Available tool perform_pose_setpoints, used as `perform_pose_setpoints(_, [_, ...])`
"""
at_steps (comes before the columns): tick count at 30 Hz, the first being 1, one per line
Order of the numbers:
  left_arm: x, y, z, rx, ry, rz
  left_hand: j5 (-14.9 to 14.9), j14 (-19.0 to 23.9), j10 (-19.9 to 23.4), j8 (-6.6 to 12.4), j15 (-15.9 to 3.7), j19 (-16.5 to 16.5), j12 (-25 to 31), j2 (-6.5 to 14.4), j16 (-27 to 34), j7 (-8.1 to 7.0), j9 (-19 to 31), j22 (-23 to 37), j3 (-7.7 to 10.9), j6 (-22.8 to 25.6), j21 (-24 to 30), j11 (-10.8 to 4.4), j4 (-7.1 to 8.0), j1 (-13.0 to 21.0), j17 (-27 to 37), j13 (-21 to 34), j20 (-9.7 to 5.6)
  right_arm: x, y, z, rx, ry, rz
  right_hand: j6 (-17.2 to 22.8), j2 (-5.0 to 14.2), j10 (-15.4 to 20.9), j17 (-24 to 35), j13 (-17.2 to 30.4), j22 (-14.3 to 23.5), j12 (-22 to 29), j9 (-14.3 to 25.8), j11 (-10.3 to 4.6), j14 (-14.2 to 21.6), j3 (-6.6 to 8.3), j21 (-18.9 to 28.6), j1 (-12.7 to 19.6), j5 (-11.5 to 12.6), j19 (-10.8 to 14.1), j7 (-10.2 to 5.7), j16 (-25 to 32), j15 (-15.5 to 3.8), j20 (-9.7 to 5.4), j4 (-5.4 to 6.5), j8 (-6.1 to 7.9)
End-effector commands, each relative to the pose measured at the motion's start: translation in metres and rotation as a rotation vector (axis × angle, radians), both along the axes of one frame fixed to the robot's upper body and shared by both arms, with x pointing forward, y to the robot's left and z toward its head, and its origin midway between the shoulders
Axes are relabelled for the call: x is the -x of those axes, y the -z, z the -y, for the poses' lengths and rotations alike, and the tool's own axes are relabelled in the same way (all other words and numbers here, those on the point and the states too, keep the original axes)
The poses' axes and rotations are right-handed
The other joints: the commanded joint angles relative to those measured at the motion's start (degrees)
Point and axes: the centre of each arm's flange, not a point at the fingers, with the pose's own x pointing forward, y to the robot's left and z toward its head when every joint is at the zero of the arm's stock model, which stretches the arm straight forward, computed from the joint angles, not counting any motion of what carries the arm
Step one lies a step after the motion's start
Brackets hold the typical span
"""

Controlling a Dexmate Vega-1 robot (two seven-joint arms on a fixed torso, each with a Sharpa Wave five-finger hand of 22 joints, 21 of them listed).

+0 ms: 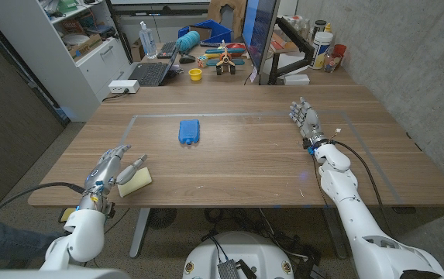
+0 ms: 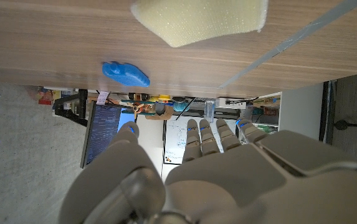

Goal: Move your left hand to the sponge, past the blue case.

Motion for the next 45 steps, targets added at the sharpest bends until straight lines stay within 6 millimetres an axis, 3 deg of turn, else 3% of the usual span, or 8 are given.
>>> perform_pose_setpoints(1, [-0.006,0.003,-0.002,-0.054,-0.055,-0.026,-0.2,0.7,0.5,0.24,0.15,-0.3,0.3,-0.1,0.2,-0.08,0.2,0.1,0.2,0.4,0.2,-0.12,-0.35,0.7,0.1,0.3,0.2,-0.001,-0.002,-0.001,0.002,0.004,0.001,0.7,0.38,0.5,0.1,0.3,0.3,-0.2,0.2,-0.09,0.4,-0.11,-0.2,0.1,0.2,0.0,-0.05,-0.1,-0.09,0.36,-0.12,-0.16])
perform_pose_setpoints(24, [-0.027,0.016,0.002,-0.046,-0.046,-0.076,-0.2,1.1,1.1,0.31,-0.03,-0.1,0.4,0.1,0.2,-0.26,0.2,0.1,0.2,1.2,0.3,-0.71,-0.53,1.1,0.1,0.3,0.53,-0.005,-0.004,-0.001,0.005,0.003,-0.001,0.7,0.46,0.6,0.1,0.3,0.3,-0.2,0.2,-0.05,0.4,-0.2,-0.3,0.1,0.2,0.0,-0.13,-0.1,-0.13,0.32,-0.22,-0.18])
perform_pose_setpoints(45, [-0.032,0.016,0.003,-0.041,-0.044,-0.078,-0.3,1.6,1.5,0.27,0.07,0.1,0.4,0.1,0.3,-0.34,0.2,0.1,0.15,1.6,0.4,-1.0,-0.6,1.3,0.1,0.3,0.64,-0.011,-0.007,-0.005,0.012,-0.002,-0.005,0.7,0.51,0.7,0.1,0.4,0.3,-0.2,0.2,-0.08,0.5,-0.3,-0.3,0.1,0.2,0.0,-0.13,-0.1,-0.09,0.31,-0.3,-0.19])
